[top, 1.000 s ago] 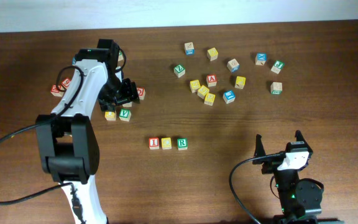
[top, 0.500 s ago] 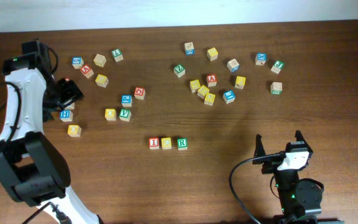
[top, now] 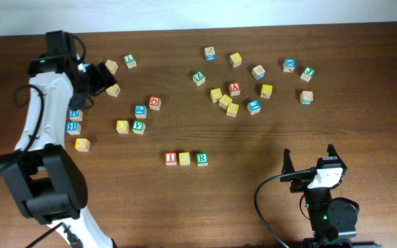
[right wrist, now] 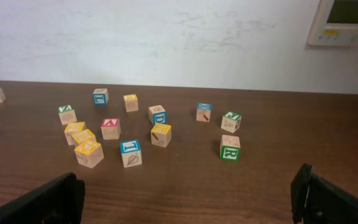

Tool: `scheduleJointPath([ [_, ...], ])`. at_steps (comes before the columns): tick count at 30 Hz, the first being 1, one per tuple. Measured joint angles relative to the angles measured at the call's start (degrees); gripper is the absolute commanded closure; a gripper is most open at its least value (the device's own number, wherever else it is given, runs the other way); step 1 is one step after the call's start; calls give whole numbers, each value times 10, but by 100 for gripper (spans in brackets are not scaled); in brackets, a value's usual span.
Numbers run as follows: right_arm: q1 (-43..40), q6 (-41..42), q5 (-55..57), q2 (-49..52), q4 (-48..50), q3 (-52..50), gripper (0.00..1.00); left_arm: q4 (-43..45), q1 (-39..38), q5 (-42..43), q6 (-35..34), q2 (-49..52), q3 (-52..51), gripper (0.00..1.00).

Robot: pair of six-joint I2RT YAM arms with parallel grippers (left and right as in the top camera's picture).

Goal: Spell out ICRA

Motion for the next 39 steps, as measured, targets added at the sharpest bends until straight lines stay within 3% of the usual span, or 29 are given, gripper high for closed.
scheduleJointPath([
  [6, 0, 0, 0, 0, 0, 0, 2, 33, -86, 2, -9, 0, 0, 1],
  [18, 0, 0, 0, 0, 0, 0, 2, -27, -259, 2, 44, 0, -10, 1],
  [39, 0, 0, 0, 0, 0, 0, 2, -43, -280, 2, 44, 0, -38, 1],
])
